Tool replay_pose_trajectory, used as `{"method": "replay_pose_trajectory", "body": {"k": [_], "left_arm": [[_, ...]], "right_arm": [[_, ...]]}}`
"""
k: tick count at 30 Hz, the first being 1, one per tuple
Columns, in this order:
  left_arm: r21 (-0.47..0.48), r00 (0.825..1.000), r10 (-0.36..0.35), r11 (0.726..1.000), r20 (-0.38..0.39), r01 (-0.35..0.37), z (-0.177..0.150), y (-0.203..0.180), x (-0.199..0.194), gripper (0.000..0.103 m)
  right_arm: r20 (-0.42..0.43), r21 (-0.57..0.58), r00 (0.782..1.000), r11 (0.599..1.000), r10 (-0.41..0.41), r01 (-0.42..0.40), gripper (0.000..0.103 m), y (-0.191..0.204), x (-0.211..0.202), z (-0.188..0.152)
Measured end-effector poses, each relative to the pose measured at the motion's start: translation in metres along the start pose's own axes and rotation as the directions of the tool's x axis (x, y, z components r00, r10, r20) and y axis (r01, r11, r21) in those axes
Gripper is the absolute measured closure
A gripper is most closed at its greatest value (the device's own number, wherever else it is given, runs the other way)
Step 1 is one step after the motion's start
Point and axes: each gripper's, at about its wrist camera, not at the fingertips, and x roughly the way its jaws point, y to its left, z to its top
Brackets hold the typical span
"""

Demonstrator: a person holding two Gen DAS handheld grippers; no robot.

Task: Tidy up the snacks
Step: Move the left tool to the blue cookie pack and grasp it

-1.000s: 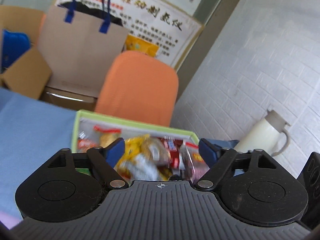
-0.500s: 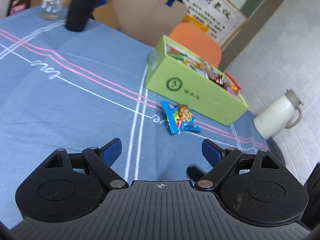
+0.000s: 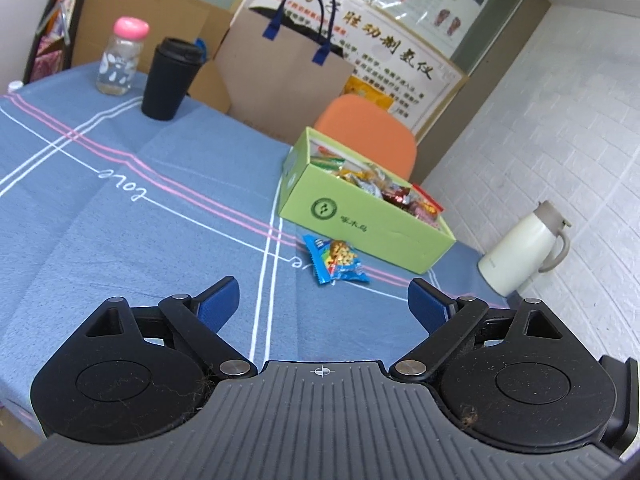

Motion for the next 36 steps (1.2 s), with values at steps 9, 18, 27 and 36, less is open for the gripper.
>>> {"method": "replay_pose_trajectory", "body": {"k": [9, 18, 27, 36], "left_arm": [[0.044, 0.999, -0.02, 0.999, -0.028, 0.021, -0.011, -0.024, -0.002, 0.02], [0.04, 0.998, 0.0, 0.999, -0.063, 0.003, -0.013, -0.02, 0.013, 0.017], [-0.037, 0.985, -0.033, 0.999, -0.168, 0.027, 0.016, 0.002, 0.079, 0.017], [0.107, 0.96, -0.022, 0.993, -0.281, 0.054, 0.065, -0.027, 0.199, 0.02]], "right_arm": [[0.018, 0.123, 1.0, 0.992, 0.0, -0.002, 0.003, -0.026, -0.02, -0.012], [-0.022, 0.252, 0.993, 0.961, -0.112, 0.114, 0.003, -0.039, -0.02, -0.014], [-0.058, 0.296, 0.998, 0.955, 0.004, 0.013, 0.003, -0.072, -0.018, -0.041], [-0.081, 0.337, 0.993, 0.936, -0.083, 0.106, 0.003, -0.11, -0.017, -0.051]]}}
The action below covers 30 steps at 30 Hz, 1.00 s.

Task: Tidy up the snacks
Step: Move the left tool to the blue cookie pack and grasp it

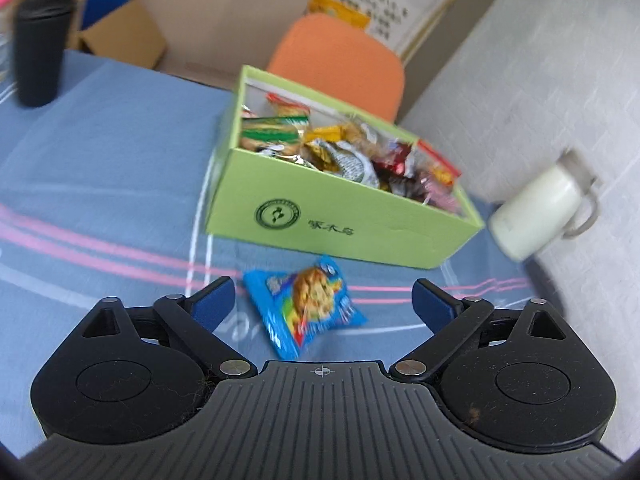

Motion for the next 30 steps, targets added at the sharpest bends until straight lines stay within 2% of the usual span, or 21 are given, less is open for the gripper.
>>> {"method": "replay_pose_trajectory", "body": {"k": [2, 5, 10, 13, 17, 24, 28, 30], "left_arm": [[0.076, 1.0, 0.004, 0.997, -0.027, -0.002, 0.007, -0.005, 0.02, 0.02], [0.15, 0.997, 0.053, 0.988, -0.052, -0.044, 0.01, -0.014, 0.039, 0.021], [0.25, 0.995, 0.036, 0.968, -0.092, -0.012, 0.016, -0.025, 0.062, 0.02], [0.296, 0.99, 0.055, 0.955, -0.128, -0.015, 0.013, -0.03, 0.078, 0.021], [0.309, 0.981, 0.054, 0.951, -0.184, 0.006, 0.005, -0.035, 0.092, 0.021], [0.344, 0.979, 0.064, 0.939, -0.191, 0.005, -0.034, -0.062, 0.076, 0.021], [0.355, 0.982, 0.101, 0.934, -0.161, -0.038, -0.048, -0.075, 0.073, 0.022], [0.326, 0.98, 0.116, 0.943, -0.16, -0.059, -0.047, -0.075, 0.07, 0.027]], "right_arm": [[0.002, 0.021, 1.0, 1.0, -0.005, 0.005, 0.003, -0.009, -0.001, 0.001], [-0.001, 0.039, 1.0, 0.999, -0.007, 0.007, 0.003, -0.018, 0.0, 0.004], [0.01, 0.04, 1.0, 0.999, 0.016, -0.016, 0.003, -0.018, 0.001, 0.008], [0.019, 0.031, 1.0, 0.999, 0.021, -0.022, 0.003, -0.016, -0.002, 0.007], [0.018, 0.034, 1.0, 0.999, 0.017, -0.017, 0.003, -0.016, -0.003, 0.009], [0.021, 0.045, 0.999, 0.998, 0.034, -0.035, 0.003, -0.023, 0.0, 0.008], [-0.01, 0.01, 0.995, 0.995, 0.095, -0.095, 0.003, -0.02, 0.018, 0.017], [-0.035, -0.007, 0.989, 0.99, 0.143, -0.143, 0.003, -0.018, 0.029, 0.025]]}}
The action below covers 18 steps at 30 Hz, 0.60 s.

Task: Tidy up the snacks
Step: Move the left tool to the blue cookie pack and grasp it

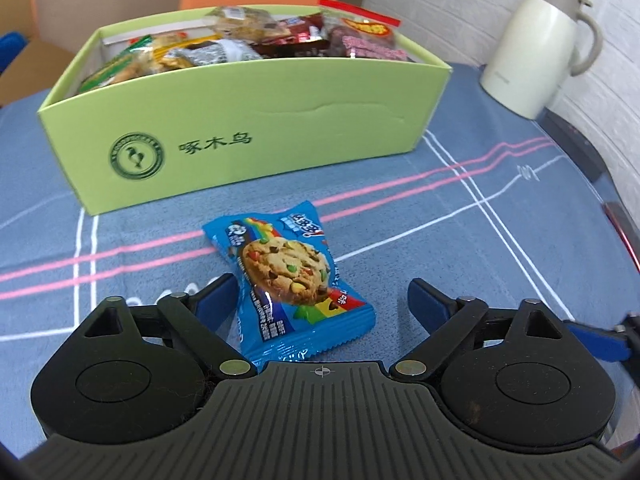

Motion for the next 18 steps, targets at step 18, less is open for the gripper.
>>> {"method": "replay_pose_trajectory", "body": {"k": [18], "left_arm": [[-0.195, 0.979, -0.205, 0.961, -0.018, 0.197, 0.022, 0.072, -0.001, 0.055]], "right_arm": [[-0.189, -0.108, 0.969, 0.978, 0.158, -0.18, 0.003, 0.028, 0.115, 0.055]]}}
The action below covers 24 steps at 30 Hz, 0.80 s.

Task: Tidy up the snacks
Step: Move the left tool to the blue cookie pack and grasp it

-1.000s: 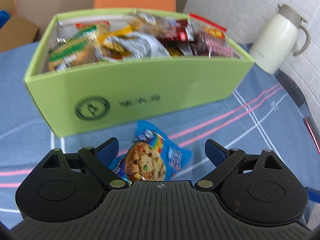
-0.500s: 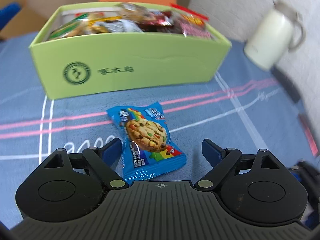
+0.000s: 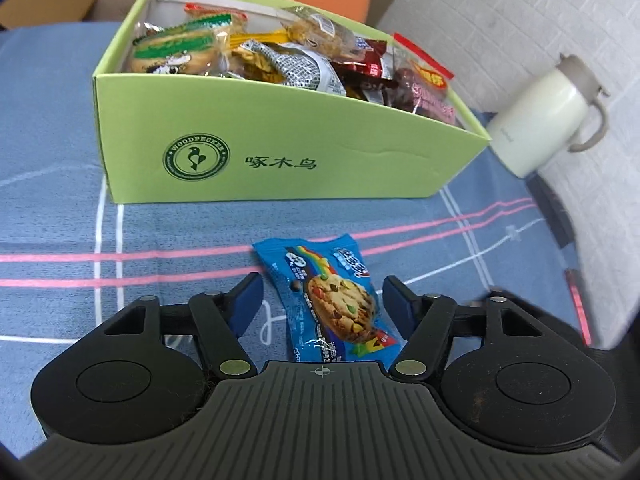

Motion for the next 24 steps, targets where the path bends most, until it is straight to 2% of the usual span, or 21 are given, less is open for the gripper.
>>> {"method": "replay_pose_trajectory", "body": {"k": [2, 4, 6, 10, 14, 19, 20, 21, 23, 24], "left_arm": [[0.01, 1.0, -0.028, 1.0, -0.007, 0.028, 0.001, 0.004, 0.001, 0.056], [0.014, 1.0, -0.026, 1.0, -0.006, 0.026, -0.001, 0.003, 0.0, 0.059], [0.031, 1.0, -0.006, 0.999, 0.001, 0.006, -0.005, 0.0, -0.002, 0.066], [0.027, 1.0, -0.009, 1.0, -0.005, 0.009, -0.023, -0.003, -0.011, 0.071], [0.023, 1.0, -0.008, 1.0, 0.012, 0.008, -0.058, -0.015, -0.028, 0.071], [-0.029, 0.999, -0.013, 0.999, 0.038, 0.014, -0.109, -0.036, -0.049, 0.07], [-0.039, 0.999, -0.017, 0.999, 0.042, 0.018, -0.116, -0.04, -0.052, 0.066], [-0.047, 0.999, -0.013, 0.999, 0.053, 0.016, -0.12, -0.042, -0.054, 0.058], [-0.061, 0.996, 0.023, 0.998, 0.089, -0.017, -0.119, -0.046, -0.056, 0.04], [-0.068, 0.994, 0.048, 0.997, 0.099, -0.042, -0.118, -0.047, -0.057, 0.037]], "right_arm": [[-0.011, 0.008, 0.999, 0.999, 0.032, -0.032, 0.002, 0.003, 0.005, -0.001], [-0.022, -0.009, 0.996, 0.996, 0.084, -0.084, 0.002, 0.01, 0.009, -0.002], [-0.025, -0.023, 0.997, 0.997, 0.078, -0.078, 0.002, 0.017, 0.007, -0.005], [-0.036, -0.029, 0.997, 0.997, 0.074, -0.075, 0.002, 0.026, -0.006, -0.015], [-0.043, -0.033, 0.994, 0.994, 0.098, -0.099, 0.002, 0.036, -0.028, -0.037], [-0.017, -0.053, 0.998, 0.997, 0.06, -0.06, 0.003, 0.052, -0.064, -0.067], [-0.001, -0.059, 0.999, 0.998, 0.039, -0.039, 0.003, 0.054, -0.07, -0.072], [0.025, -0.061, 1.0, 0.998, -0.001, 0.003, 0.003, 0.057, -0.076, -0.075], [0.073, -0.042, 0.993, 0.995, -0.092, 0.095, 0.003, 0.063, -0.081, -0.08], [0.088, -0.025, 0.989, 0.992, -0.121, 0.123, 0.003, 0.065, -0.083, -0.083]]}}
